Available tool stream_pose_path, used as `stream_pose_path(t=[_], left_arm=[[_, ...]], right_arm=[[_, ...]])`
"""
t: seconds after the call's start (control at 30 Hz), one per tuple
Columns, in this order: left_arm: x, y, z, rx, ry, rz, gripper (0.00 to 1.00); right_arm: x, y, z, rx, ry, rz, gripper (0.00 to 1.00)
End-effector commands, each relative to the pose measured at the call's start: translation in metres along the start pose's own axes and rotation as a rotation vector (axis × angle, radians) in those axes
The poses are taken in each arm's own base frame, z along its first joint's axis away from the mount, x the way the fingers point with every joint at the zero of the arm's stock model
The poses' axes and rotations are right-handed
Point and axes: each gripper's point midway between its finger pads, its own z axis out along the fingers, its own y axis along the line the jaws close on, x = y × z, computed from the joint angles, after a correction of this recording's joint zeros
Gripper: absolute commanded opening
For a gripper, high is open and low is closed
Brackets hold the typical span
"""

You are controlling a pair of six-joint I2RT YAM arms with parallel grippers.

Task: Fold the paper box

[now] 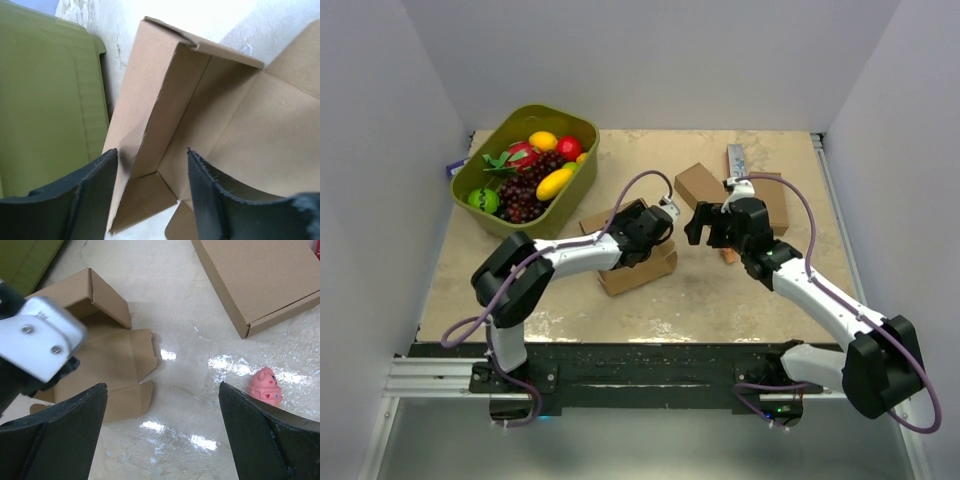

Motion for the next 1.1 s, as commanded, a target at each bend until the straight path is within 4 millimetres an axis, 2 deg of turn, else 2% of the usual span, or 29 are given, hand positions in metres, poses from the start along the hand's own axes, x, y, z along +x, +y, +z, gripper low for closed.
stream_pose_path(t=[0.0,0.03,0.27,0.43,0.63,0.67,0.73,0.77,0.8,0.9,1.03,1.07], left_arm=[[-0.010,0.022,0.010,-0.109,0.026,0.011,0.49],[-0.011,0.024,0.013,-0.115,0.030,0.008,0.43],[0.000,0.027,0.030,-0.022,0.096,-0.088,0.23],[0.000,0.044,0.036,-0.013,0.100,-0.147,0.17],[0.000,0.048,0.041,0.040,0.103,-0.227,0.05],[0.000,0.044,0.042,0.078,0.110,-0.253,0.04],[-0.005,0.050,0.045,0.107,0.105,-0.303,0.01],[-0.003,0.042,0.046,0.151,0.116,-0.324,0.00],[-0.007,0.043,0.047,0.166,0.112,-0.340,0.00],[0.001,0.029,0.052,0.237,0.144,-0.372,0.00],[0.023,0.010,0.059,0.318,0.216,-0.440,0.00],[0.023,0.005,0.058,0.348,0.219,-0.476,0.00]], right_arm=[[-0.013,0.008,-0.005,-0.038,-0.040,0.015,0.96],[-0.014,0.008,-0.005,-0.036,-0.042,0.017,0.96],[-0.019,0.008,-0.008,-0.032,-0.045,0.017,0.96],[-0.021,0.009,-0.011,-0.036,-0.055,0.017,0.96],[-0.024,0.008,-0.014,-0.033,-0.063,0.011,0.96],[-0.024,0.008,-0.015,-0.032,-0.062,0.010,0.96],[-0.026,0.008,-0.017,-0.032,-0.068,0.009,0.96],[-0.025,0.008,-0.018,-0.033,-0.067,0.005,0.96],[-0.025,0.008,-0.018,-0.032,-0.065,0.002,0.96],[-0.026,0.004,-0.020,-0.011,-0.062,-0.003,0.96],[-0.027,-0.003,-0.021,0.028,-0.055,-0.009,0.97],[-0.027,-0.005,-0.021,0.038,-0.051,-0.011,0.97]])
